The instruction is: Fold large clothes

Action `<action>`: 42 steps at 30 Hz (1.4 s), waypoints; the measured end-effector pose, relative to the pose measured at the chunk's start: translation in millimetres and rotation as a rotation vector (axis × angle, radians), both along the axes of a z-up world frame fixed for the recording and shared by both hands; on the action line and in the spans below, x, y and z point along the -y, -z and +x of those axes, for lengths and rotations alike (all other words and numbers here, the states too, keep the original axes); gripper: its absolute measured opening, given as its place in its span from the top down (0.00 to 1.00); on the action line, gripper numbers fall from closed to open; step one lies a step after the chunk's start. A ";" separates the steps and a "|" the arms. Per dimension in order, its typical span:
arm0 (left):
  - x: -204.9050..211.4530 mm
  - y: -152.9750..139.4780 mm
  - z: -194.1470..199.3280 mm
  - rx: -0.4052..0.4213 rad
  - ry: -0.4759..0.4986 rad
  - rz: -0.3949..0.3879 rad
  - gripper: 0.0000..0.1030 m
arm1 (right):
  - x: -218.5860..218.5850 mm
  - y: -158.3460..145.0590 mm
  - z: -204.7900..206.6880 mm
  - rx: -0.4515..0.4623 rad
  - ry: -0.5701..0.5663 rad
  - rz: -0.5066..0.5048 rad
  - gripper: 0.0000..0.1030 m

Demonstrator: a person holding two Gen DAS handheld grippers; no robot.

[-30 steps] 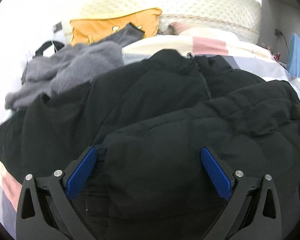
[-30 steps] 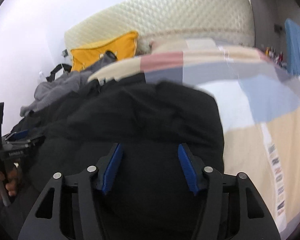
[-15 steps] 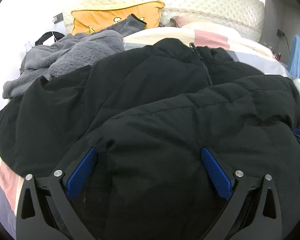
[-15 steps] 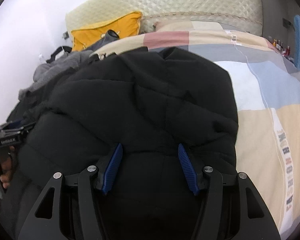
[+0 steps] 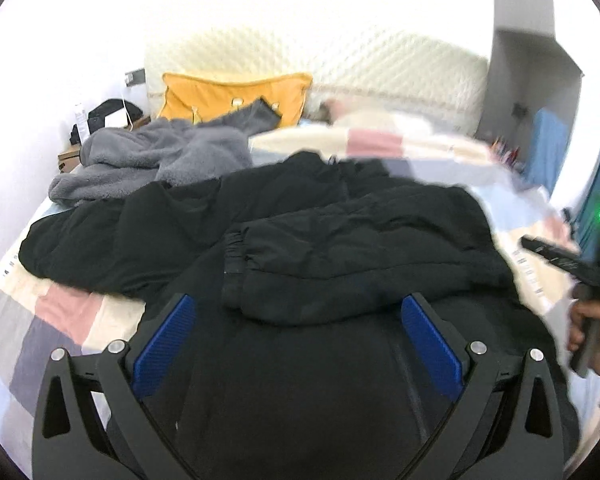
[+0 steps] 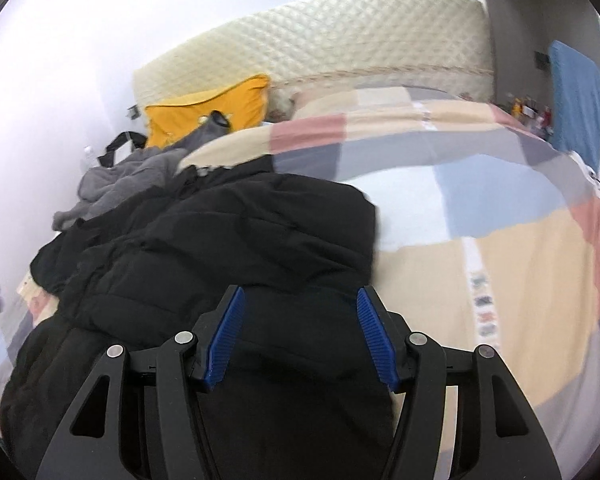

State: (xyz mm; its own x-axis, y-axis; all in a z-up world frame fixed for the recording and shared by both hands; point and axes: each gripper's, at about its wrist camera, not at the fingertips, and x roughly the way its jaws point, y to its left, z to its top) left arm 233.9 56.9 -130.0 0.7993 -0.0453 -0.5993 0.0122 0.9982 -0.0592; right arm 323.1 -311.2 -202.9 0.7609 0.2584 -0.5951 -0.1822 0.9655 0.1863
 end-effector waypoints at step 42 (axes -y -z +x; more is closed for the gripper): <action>-8.2 20.5 -27.6 0.044 0.014 -0.063 0.00 | -7.4 -34.0 -75.1 0.019 0.116 0.019 0.45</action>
